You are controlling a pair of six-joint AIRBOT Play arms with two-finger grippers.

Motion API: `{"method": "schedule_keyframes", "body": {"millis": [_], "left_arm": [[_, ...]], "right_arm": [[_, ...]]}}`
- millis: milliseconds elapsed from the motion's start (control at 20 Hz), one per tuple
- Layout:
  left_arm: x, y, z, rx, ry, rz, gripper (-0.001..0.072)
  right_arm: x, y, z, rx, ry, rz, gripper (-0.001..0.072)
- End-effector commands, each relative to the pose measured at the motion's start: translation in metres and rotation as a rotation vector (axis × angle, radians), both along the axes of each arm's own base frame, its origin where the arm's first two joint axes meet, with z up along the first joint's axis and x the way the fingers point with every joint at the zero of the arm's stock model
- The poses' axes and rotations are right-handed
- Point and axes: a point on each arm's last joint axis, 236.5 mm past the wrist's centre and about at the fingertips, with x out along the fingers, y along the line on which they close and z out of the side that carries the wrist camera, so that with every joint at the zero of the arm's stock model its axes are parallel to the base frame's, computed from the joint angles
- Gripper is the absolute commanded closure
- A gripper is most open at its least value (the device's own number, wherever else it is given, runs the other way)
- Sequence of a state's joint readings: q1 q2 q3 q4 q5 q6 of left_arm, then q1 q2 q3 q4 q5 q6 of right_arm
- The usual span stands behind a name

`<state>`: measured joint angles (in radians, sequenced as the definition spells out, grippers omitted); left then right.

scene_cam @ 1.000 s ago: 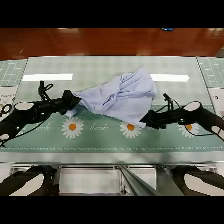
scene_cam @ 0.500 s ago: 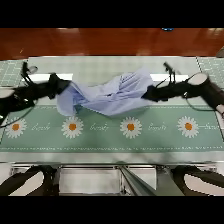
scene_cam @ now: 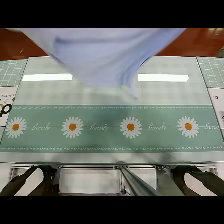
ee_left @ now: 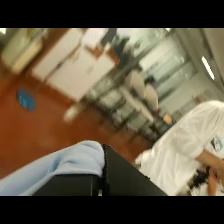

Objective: Fold the shirts.

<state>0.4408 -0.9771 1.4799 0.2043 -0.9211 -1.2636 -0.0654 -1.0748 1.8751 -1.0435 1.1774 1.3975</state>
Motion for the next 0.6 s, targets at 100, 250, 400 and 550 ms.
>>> {"method": "schedule_keyframes", "body": {"millis": [100,250,400,550], "left_arm": [[-0.1,-0.011,0.104,0.164,-0.23,0.107,0.0689],[-0.142,-0.021,0.111,0.306,-0.261,0.232,0.0688],[-0.182,-0.051,0.11,0.438,-0.29,0.315,0.0688],[-0.217,-0.071,0.097,0.554,-0.282,0.35,0.0688]], "right_arm": [[-0.125,-0.041,0.119,-0.111,-0.355,-0.214,0.069],[-0.178,-0.059,0.127,-0.145,-0.393,-0.306,0.069],[-0.209,-0.069,0.115,-0.172,-0.356,-0.352,0.069],[-0.223,-0.087,0.09,-0.203,-0.25,-0.423,0.069]]}}
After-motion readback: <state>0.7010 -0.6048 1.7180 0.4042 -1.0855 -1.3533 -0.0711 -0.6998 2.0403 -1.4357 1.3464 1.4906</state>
